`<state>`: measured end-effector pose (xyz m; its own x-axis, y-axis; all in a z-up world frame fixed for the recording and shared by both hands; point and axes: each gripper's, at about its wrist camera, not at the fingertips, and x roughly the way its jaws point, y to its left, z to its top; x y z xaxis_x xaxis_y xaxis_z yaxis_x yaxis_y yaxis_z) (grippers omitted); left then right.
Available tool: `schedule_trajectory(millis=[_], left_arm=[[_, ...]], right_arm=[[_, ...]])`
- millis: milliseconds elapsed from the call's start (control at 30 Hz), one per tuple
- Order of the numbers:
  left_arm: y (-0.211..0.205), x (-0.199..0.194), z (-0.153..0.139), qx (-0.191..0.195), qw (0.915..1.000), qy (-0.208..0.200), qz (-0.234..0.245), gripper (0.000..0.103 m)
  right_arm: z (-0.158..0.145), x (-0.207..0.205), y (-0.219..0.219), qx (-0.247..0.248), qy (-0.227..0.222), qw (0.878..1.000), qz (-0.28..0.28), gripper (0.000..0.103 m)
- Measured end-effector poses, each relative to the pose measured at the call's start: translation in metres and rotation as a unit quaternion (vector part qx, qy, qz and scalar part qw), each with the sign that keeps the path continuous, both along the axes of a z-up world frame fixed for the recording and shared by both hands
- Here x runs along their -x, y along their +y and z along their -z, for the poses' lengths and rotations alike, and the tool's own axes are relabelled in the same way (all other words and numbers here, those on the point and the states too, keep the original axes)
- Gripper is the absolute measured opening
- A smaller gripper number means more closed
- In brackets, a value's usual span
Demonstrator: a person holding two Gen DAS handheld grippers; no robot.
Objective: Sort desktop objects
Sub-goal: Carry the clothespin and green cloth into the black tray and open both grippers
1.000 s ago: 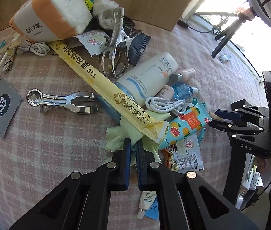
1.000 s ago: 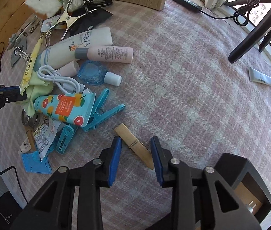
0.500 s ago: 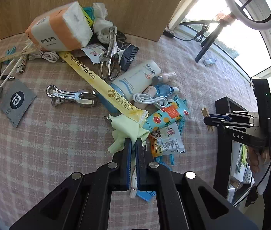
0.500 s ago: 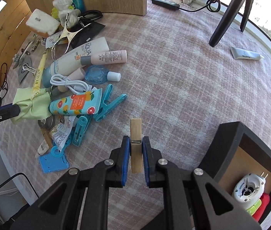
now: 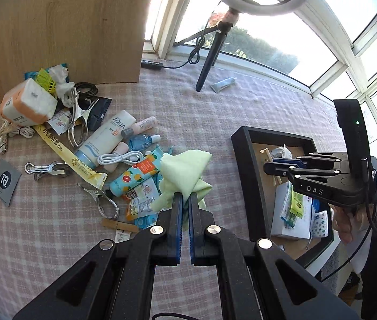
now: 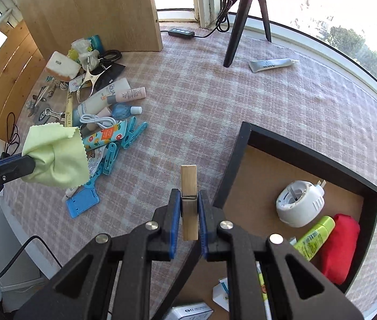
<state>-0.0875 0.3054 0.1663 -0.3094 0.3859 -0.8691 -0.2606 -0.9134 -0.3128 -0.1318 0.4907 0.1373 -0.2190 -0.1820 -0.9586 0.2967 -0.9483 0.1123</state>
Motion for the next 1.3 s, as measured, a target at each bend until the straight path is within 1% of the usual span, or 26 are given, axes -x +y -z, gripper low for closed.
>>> schedule_trajectory(millis=[167, 267, 433, 600, 800, 833, 867, 900, 933, 967, 1000, 1100, 1300], left_arm=[[0.070, -0.011, -0.007, 0.007, 0.9978, 0.005, 0.065, 0.003], [0.113, -0.020, -0.008, 0.011, 0.9948, 0.006, 0.101, 0.003], [0.170, -0.037, -0.011, 0.016, 0.9884, 0.010, 0.151, 0.003], [0.217, -0.056, -0.013, 0.020, 0.9818, 0.015, 0.188, 0.003], [0.252, -0.072, -0.013, 0.040, 0.9756, 0.027, 0.214, 0.004], [0.257, -0.074, -0.013, 0.044, 0.9741, 0.029, 0.220, 0.006], [0.262, -0.076, -0.012, 0.049, 0.9729, 0.029, 0.224, 0.016], [0.265, -0.077, -0.011, 0.060, 0.9726, 0.031, 0.222, 0.028], [0.267, -0.078, -0.012, 0.070, 0.9732, 0.040, 0.216, 0.053], [0.267, -0.079, -0.013, 0.072, 0.9734, 0.051, 0.211, 0.059], [0.267, -0.080, -0.013, 0.072, 0.9735, 0.054, 0.210, 0.059], [0.265, -0.079, -0.012, 0.073, 0.9746, 0.051, 0.205, 0.057], [0.250, -0.072, -0.010, 0.077, 0.9779, 0.049, 0.188, 0.055]], right_arm=[[-0.011, -0.024, 0.061, -0.010, 0.008, 0.999, 0.052, 0.013], [-0.014, -0.040, 0.096, -0.016, 0.010, 0.996, 0.082, 0.013], [-0.016, -0.065, 0.146, -0.021, 0.011, 0.992, 0.125, 0.013], [-0.019, -0.086, 0.183, -0.022, 0.012, 0.988, 0.155, 0.013], [-0.020, -0.099, 0.206, -0.024, 0.014, 0.984, 0.173, 0.013], [-0.021, -0.101, 0.208, -0.024, 0.016, 0.985, 0.172, 0.013], [-0.022, -0.102, 0.209, -0.025, 0.019, 0.985, 0.169, 0.014], [-0.023, -0.103, 0.210, -0.029, 0.021, 0.985, 0.169, 0.018], [-0.023, -0.103, 0.212, -0.034, 0.021, 0.984, 0.173, 0.024], [-0.024, -0.104, 0.214, -0.036, 0.024, 0.983, 0.179, 0.036], [-0.025, -0.104, 0.216, -0.035, 0.029, 0.982, 0.184, 0.041], [-0.028, -0.105, 0.220, -0.027, 0.034, 0.981, 0.189, 0.041], [-0.029, -0.099, 0.209, -0.028, 0.036, 0.984, 0.175, 0.041]])
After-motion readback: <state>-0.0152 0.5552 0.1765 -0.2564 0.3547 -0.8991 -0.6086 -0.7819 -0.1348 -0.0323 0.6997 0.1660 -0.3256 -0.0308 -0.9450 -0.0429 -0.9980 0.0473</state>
